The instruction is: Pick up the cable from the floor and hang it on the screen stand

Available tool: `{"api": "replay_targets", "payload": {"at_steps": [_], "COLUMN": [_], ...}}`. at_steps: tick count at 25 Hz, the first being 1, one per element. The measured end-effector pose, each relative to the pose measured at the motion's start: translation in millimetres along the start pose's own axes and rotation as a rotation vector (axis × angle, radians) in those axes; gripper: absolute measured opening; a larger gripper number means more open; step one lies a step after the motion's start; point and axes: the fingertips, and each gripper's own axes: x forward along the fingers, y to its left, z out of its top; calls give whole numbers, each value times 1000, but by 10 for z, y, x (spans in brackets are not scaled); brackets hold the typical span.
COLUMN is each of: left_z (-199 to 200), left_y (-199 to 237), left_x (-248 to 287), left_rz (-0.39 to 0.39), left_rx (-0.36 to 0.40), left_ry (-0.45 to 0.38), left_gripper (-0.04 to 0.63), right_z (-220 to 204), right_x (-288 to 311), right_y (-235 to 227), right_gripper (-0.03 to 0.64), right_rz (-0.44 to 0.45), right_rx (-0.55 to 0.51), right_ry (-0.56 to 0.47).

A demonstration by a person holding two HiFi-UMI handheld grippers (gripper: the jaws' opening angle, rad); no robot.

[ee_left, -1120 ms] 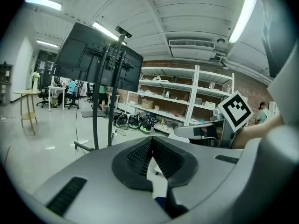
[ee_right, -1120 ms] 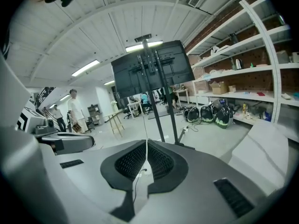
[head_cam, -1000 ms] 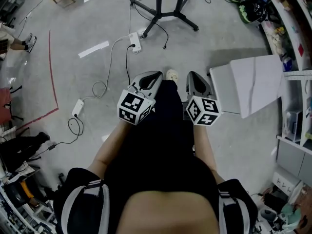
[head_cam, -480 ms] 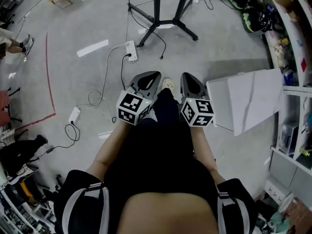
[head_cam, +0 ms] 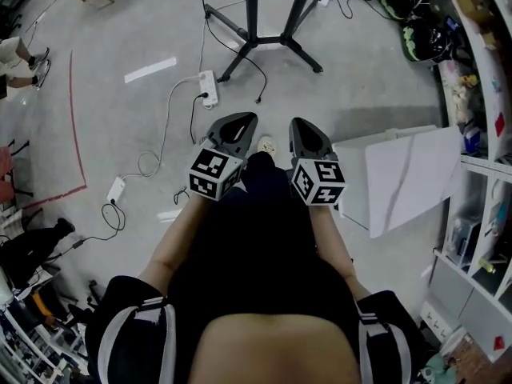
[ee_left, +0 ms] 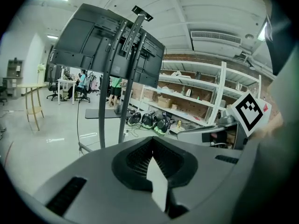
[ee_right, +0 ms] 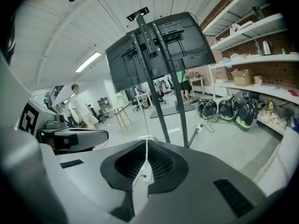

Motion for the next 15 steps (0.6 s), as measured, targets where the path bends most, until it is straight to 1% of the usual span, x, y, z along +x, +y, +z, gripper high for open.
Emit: {"api": "replay_targets", "payload": {"at_steps": [2,6,11,15], "left_z": [45,136,151,122], "left_y": [75,281,591,802], "left_x": [136,395,685,852], "left_rz": [8,33,74,88], "left_rx": [3,-18,-39,-29], "left_ry": [4,-1,24,20], "left_gripper": [6,8,6,8], "right_z": [55,150,195,166], "right_x": [117,379,734,1001], "right_y": [-94,-296,-501,-604], "right_gripper": [26,26,26,26], "right_rz": [11,22,44,78], "right_rx": [0,-8,-20,-43], "right_ry": [12,46,102,145]}}
